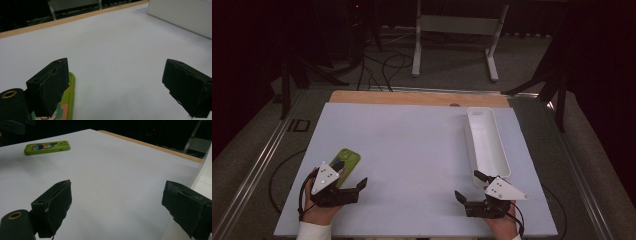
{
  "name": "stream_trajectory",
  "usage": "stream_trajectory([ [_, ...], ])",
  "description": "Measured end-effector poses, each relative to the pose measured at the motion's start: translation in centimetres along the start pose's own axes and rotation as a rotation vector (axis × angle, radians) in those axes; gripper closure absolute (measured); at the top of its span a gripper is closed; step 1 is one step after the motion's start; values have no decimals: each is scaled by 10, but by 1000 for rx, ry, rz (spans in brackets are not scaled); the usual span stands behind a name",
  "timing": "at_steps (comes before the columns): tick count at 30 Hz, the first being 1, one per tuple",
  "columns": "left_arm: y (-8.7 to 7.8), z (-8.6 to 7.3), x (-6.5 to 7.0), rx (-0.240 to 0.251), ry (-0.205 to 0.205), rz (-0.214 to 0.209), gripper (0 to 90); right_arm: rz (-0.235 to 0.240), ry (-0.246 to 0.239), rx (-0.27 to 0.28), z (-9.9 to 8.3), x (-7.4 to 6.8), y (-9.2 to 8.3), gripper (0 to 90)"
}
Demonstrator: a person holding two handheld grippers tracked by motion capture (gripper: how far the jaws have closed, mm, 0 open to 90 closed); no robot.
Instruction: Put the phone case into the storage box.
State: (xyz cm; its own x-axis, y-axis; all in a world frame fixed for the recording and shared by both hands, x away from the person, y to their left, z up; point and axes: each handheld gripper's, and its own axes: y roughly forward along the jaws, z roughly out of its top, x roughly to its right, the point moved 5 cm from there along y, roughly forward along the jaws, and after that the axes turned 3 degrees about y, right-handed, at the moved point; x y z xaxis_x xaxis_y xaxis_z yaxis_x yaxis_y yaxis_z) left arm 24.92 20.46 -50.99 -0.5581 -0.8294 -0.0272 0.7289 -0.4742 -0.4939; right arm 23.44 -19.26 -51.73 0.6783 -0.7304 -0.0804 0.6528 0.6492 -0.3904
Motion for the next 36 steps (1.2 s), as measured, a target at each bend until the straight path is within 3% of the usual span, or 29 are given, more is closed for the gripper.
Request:
stream_trajectory([
  [9,-8,-1,-6,20,13,13,4,2,-6,3,3,3,4,92],
  [20,-19,-5,-16,33,-26,18,3,-9,21,36,11,17,5,93],
  [24,-23,-6,-22,30,-40,22,3,-14,36,37,8,17,5,93],
  [36,-29,-9,-34,3,-50,63,2,-15,18,26,5,13,8,93],
])
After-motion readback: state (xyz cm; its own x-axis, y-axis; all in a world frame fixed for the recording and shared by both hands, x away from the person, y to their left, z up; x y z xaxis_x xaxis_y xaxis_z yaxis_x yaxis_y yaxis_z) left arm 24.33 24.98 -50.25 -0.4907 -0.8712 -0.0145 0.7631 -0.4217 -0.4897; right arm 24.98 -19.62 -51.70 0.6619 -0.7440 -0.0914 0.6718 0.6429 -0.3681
